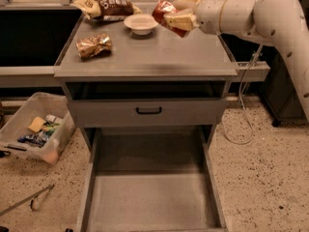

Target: Pick coke can from middle drawer and place on counter

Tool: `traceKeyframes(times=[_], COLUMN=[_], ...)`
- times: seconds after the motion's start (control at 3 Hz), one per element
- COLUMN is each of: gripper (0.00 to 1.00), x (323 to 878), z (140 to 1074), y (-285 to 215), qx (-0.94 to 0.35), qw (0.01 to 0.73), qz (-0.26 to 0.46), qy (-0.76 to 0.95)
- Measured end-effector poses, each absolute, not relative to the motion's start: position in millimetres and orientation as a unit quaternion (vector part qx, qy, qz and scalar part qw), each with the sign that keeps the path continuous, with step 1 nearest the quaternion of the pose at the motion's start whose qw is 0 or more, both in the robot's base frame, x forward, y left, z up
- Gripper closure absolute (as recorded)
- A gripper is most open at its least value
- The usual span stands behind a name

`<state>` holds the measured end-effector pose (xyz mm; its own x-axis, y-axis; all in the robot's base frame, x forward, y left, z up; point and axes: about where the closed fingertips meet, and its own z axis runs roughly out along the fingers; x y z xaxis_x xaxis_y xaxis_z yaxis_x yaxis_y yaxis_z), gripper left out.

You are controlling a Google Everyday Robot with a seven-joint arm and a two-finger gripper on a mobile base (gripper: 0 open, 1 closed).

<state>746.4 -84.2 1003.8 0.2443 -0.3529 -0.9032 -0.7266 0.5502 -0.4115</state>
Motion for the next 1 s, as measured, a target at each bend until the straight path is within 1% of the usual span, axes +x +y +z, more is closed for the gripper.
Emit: traceKeyframes(times=[0.33, 0.67, 1.0], gripper=[1.00, 1.00, 1.00], x=[795, 821, 821], z=[978, 932, 886], y=[-106, -135, -150], qx=[-0.449, -0.413, -0.387], qw=[0.624, 0.573, 0.521], qz=[0.087, 0.087, 0.129], qy=[0.634, 0.703, 0.750])
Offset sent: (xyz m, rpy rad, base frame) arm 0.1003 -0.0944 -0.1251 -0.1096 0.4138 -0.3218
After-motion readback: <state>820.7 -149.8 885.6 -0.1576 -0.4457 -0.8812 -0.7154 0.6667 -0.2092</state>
